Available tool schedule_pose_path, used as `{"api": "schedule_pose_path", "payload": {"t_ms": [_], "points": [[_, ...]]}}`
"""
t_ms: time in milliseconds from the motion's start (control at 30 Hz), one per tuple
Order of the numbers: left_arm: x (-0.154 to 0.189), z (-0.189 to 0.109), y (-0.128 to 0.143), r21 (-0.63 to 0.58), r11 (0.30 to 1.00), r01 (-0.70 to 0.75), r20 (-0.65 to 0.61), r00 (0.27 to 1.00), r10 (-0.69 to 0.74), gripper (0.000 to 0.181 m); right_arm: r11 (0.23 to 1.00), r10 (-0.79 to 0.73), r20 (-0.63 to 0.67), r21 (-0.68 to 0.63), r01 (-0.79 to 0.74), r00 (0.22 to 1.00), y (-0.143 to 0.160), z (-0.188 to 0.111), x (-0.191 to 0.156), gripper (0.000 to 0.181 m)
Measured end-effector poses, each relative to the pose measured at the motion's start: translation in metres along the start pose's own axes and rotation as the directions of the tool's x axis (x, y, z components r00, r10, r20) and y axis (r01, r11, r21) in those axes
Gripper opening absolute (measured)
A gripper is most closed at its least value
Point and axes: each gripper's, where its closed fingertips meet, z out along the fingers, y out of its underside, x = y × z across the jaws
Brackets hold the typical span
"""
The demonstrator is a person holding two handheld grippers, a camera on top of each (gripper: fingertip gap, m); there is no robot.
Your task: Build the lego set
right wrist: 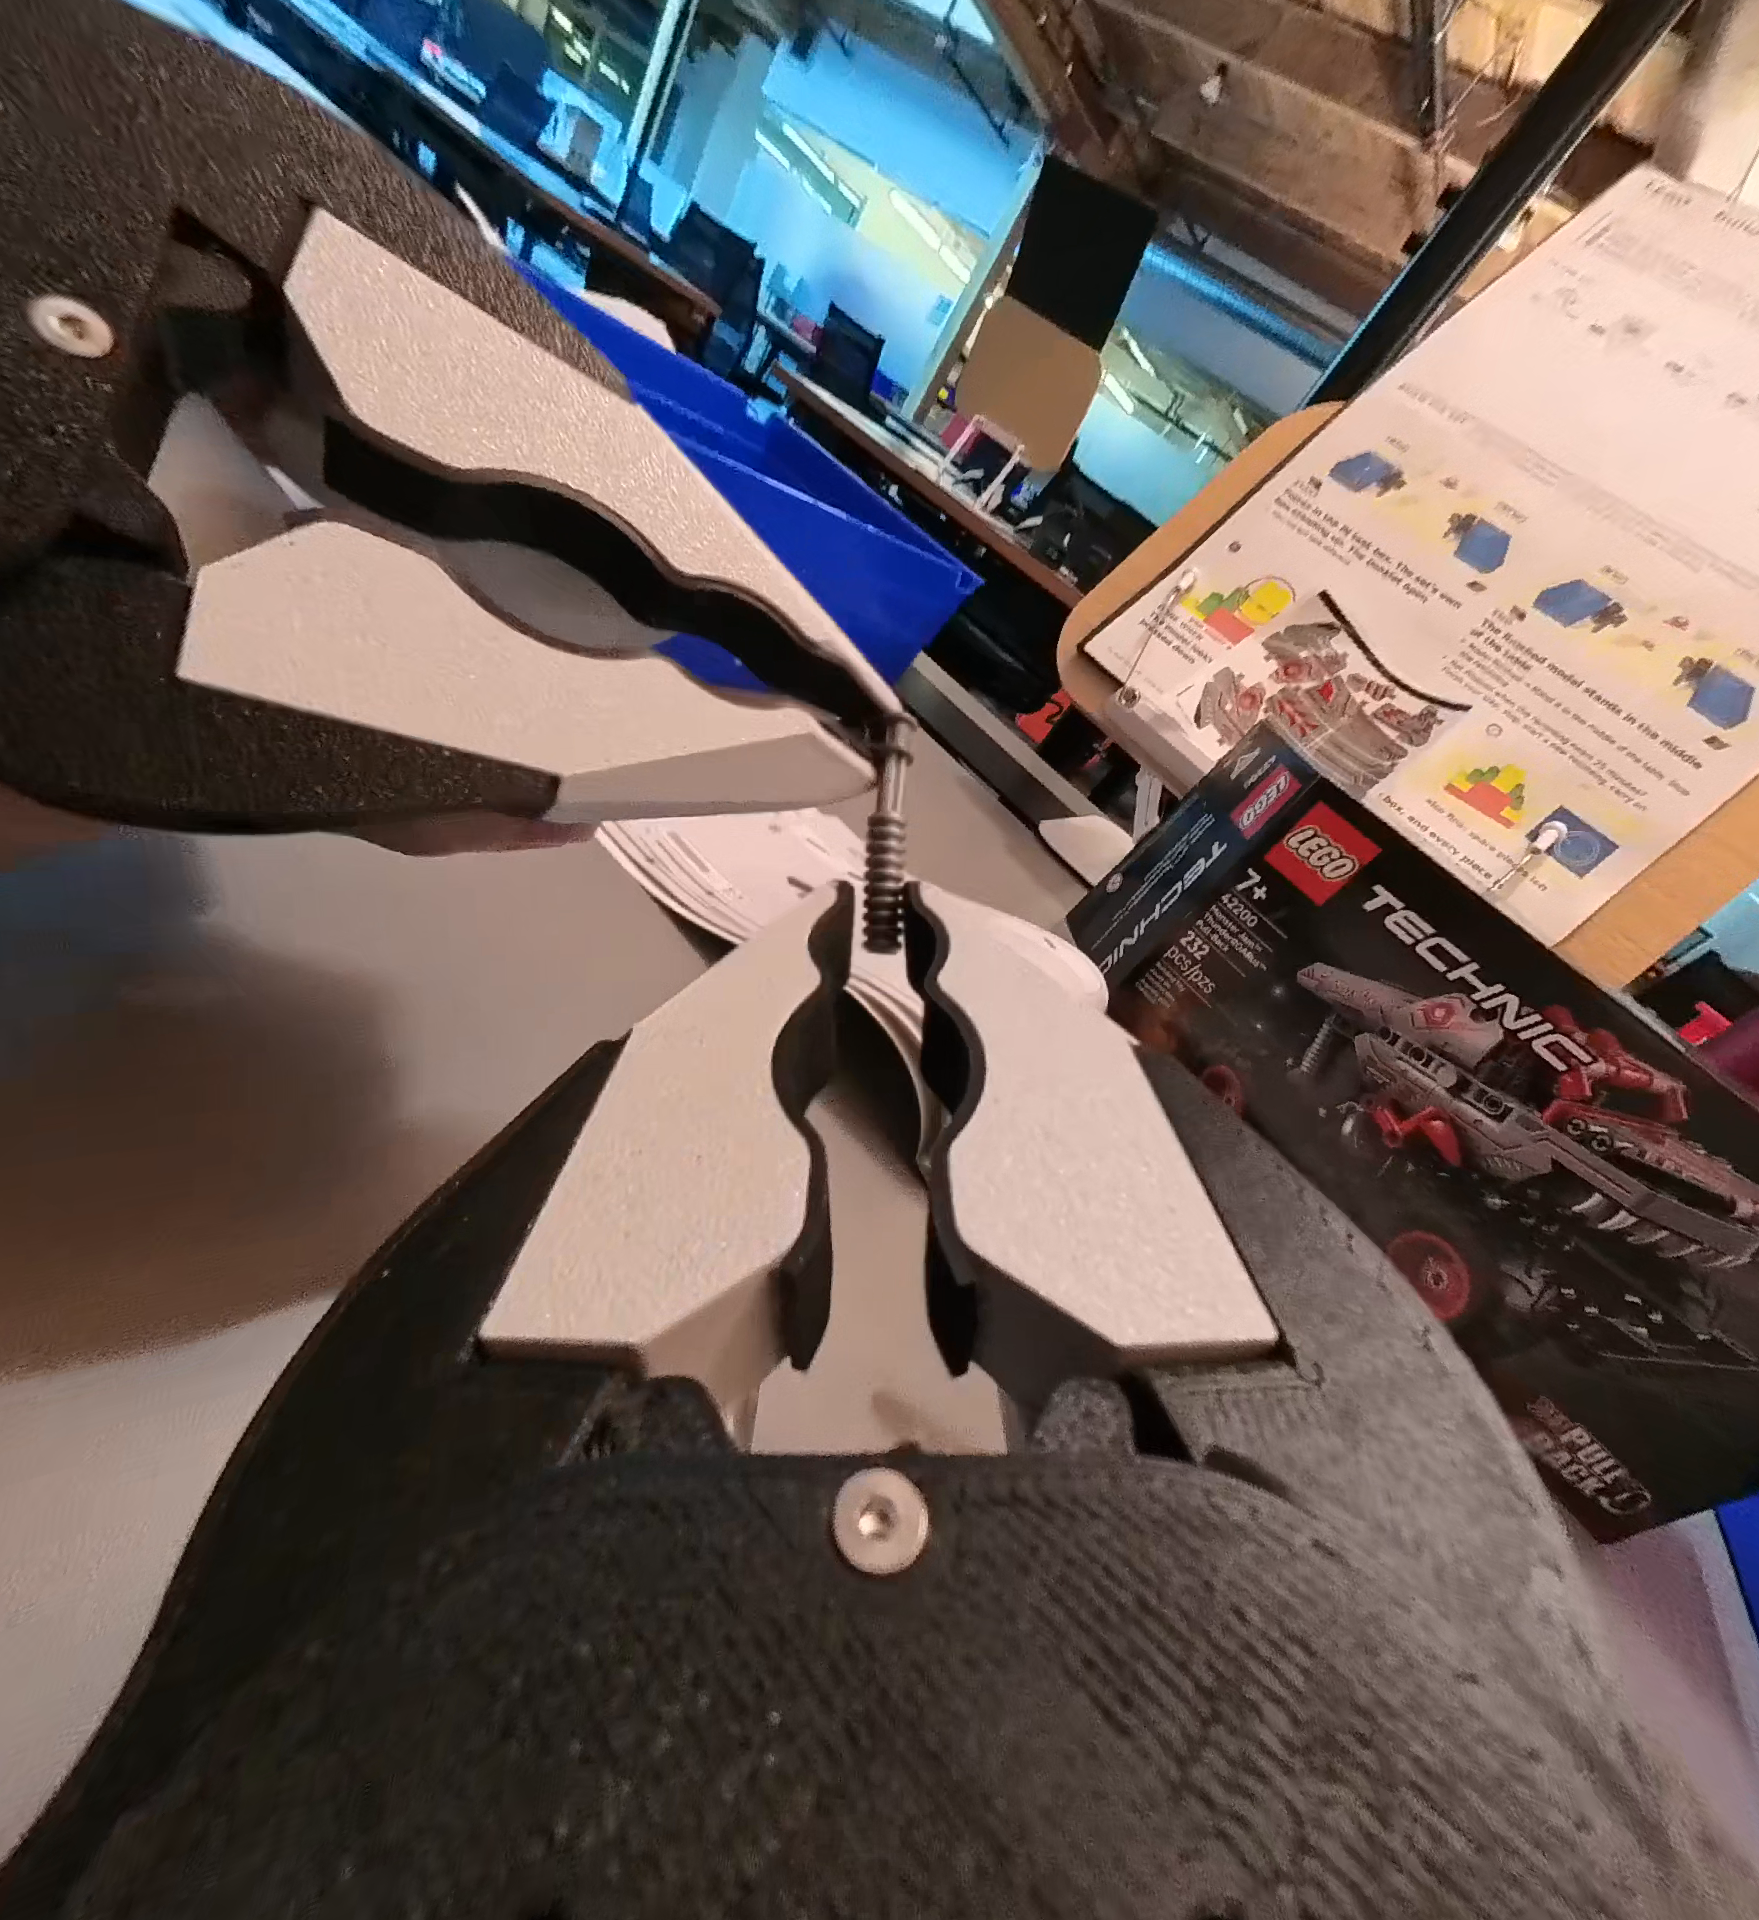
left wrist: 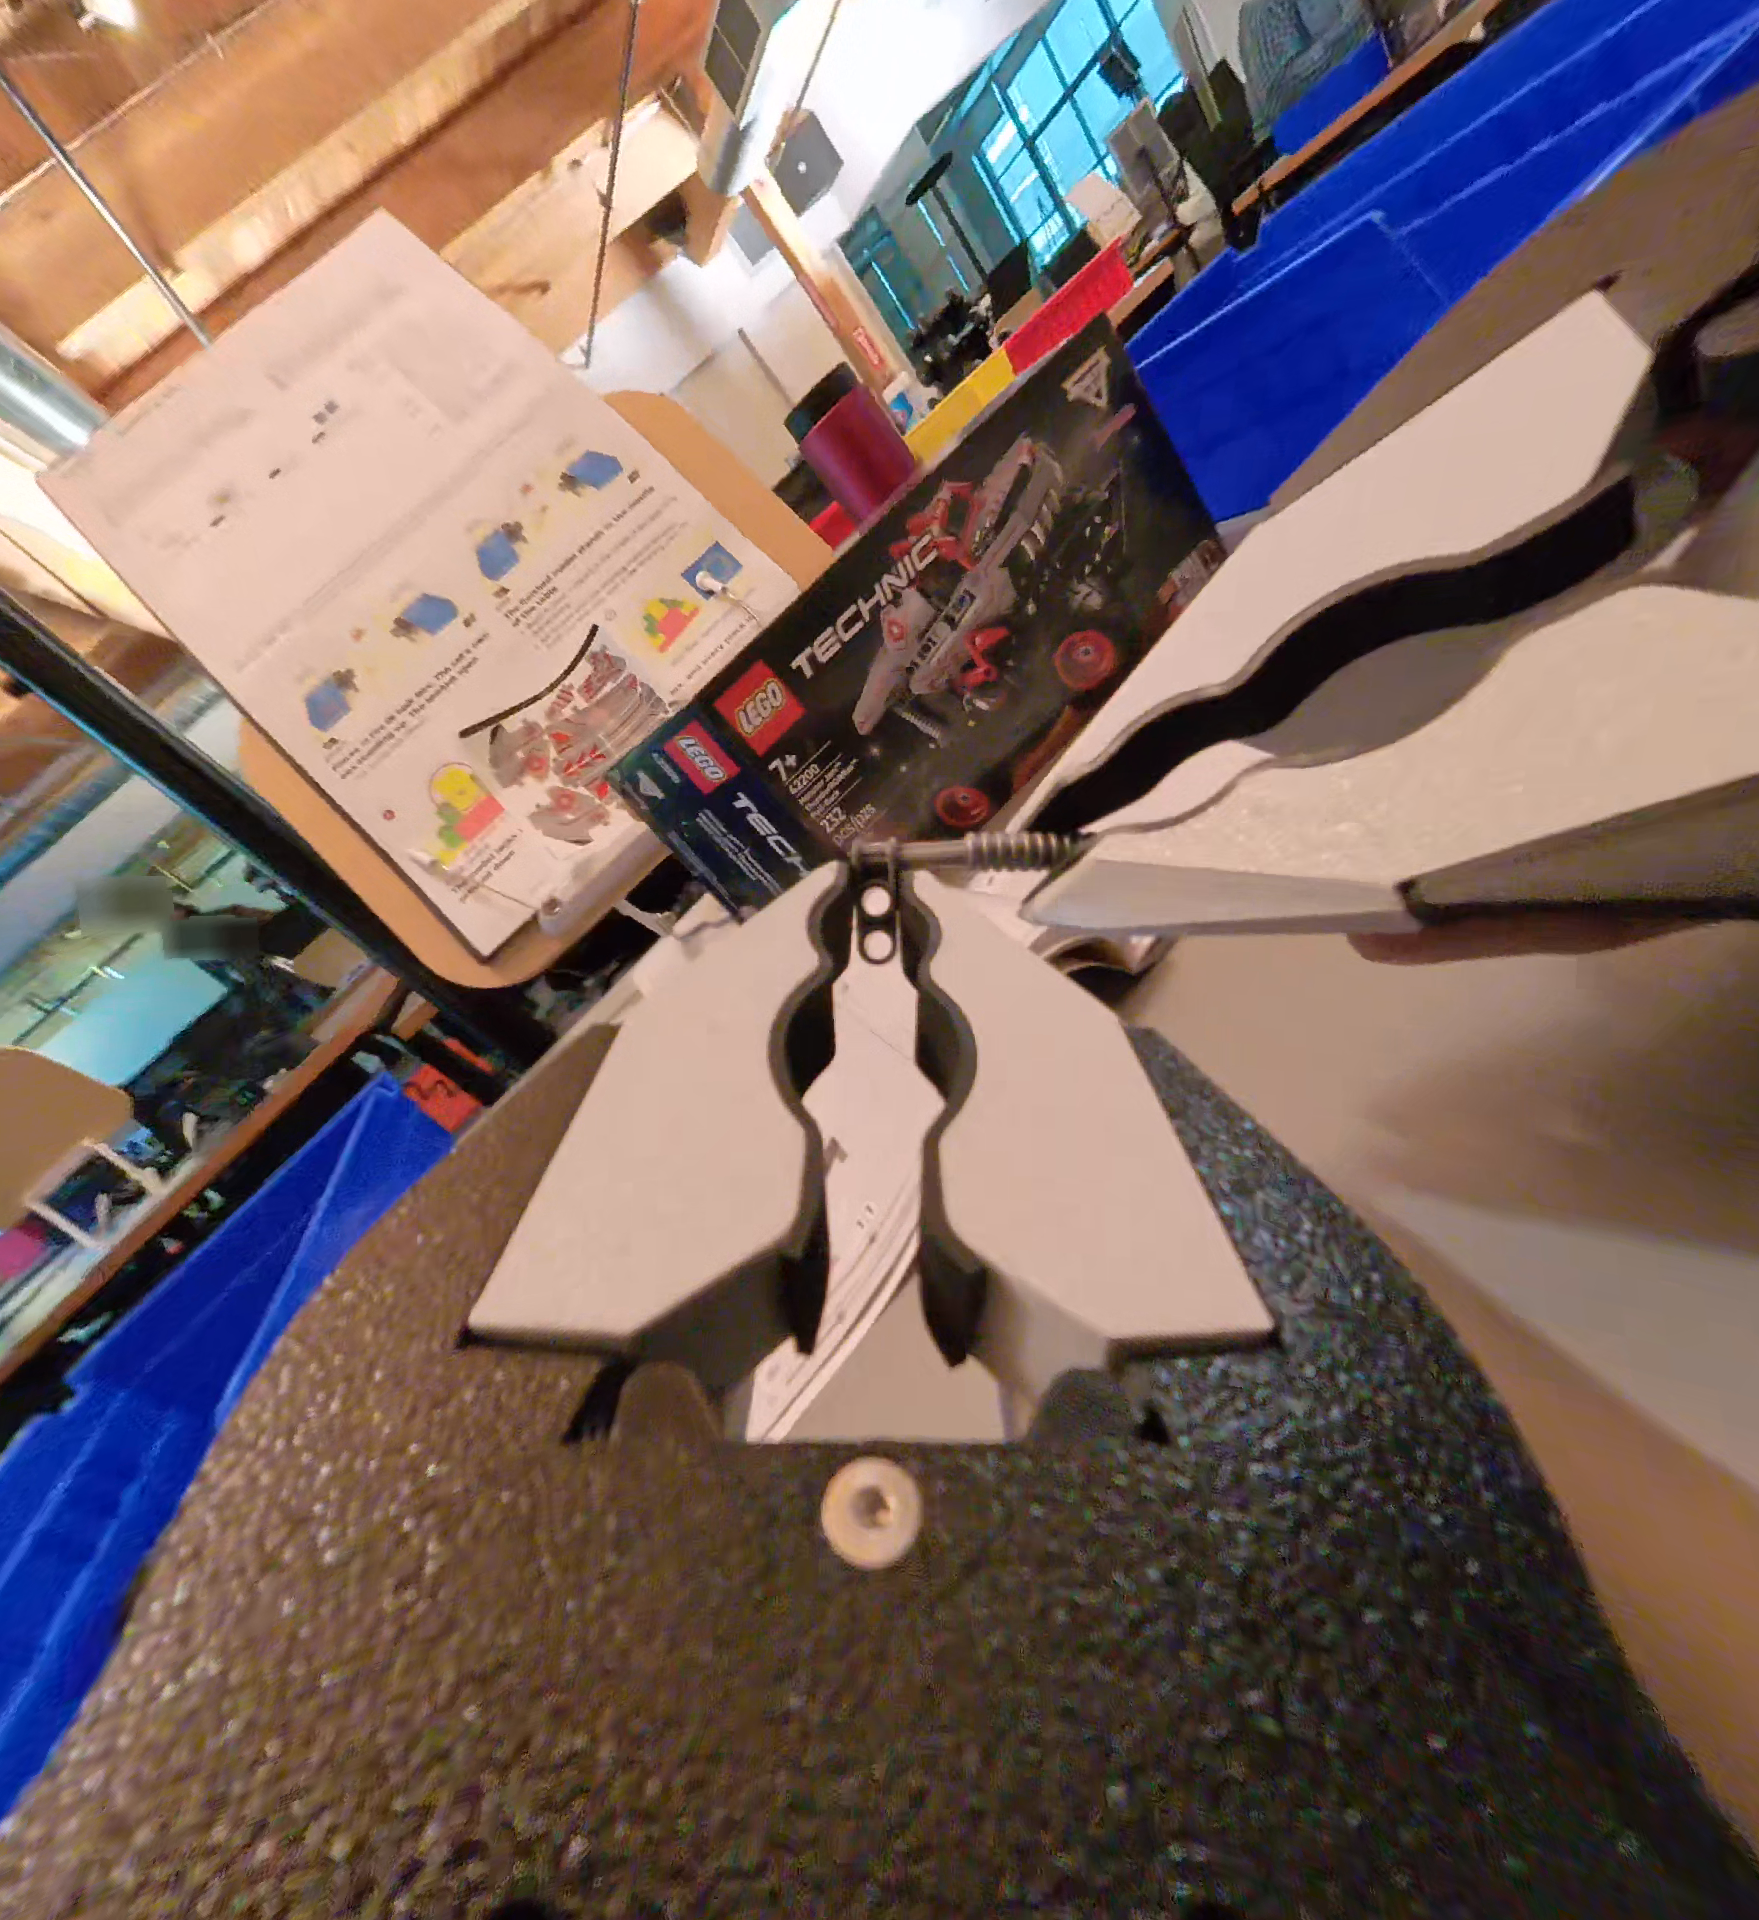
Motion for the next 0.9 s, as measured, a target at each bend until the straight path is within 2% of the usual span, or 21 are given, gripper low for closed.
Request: {"api": "schedule_pose_path", "payload": {"t_ms": [133,267,367,433,533,633,700,800,900], "points": [[0.000,0.001,0.006,-0.015,0.993,0.119,-0.052,0.991,-0.120,0.006,0.998,-0.059,0.001,-0.005,0.059,0.998,0.000,0.001,-0.005,0.010],[0.005,0.003,0.010,-0.035,0.991,0.132,-0.101,0.986,-0.135,0.006,0.990,-0.132,-0.031,-0.062,0.130,0.991,0.006,0.000,0.000,0.004],[0.009,0.002,0.004,-0.010,0.989,0.148,-0.190,0.971,-0.148,0.011,0.980,-0.185,-0.062,-0.091,0.179,0.981,0.012,-0.001,0.006,0.004],[0.009,0.000,-0.004,0.016,0.973,0.229,-0.273,0.937,-0.217,0.019,0.974,-0.208,-0.060,-0.100,0.202,0.976,0.016,-0.002,0.009,0.004],[0.013,-0.002,-0.008,-0.035,0.921,0.388,-0.465,0.809,-0.359,0.027,0.969,-0.242,-0.064,-0.057,0.238,0.968,0.012,-0.008,0.013,0.005],[0.021,-0.009,-0.011,-0.153,0.857,0.492,-0.682,0.575,-0.452,0.028,0.941,-0.338,-0.012,0.001,0.338,0.941,0.011,-0.015,0.008,0.004],[0.025,-0.013,-0.009,-0.203,0.860,0.468,-0.776,0.459,-0.432,0.028,0.895,-0.447,0.015,-0.001,0.447,0.894,0.017,-0.022,0.004,0.005],[0.040,-0.020,-0.002,-0.231,0.905,0.358,-0.866,0.349,-0.359,0.029,0.848,-0.530,0.038,0.031,0.529,0.847,0.023,-0.034,0.003,0.005],[0.054,-0.023,-0.005,-0.197,0.922,0.333,-0.906,0.299,-0.301,0.028,0.865,-0.498,0.022,0.083,0.495,0.867,0.015,-0.039,0.005,0.004]]}}
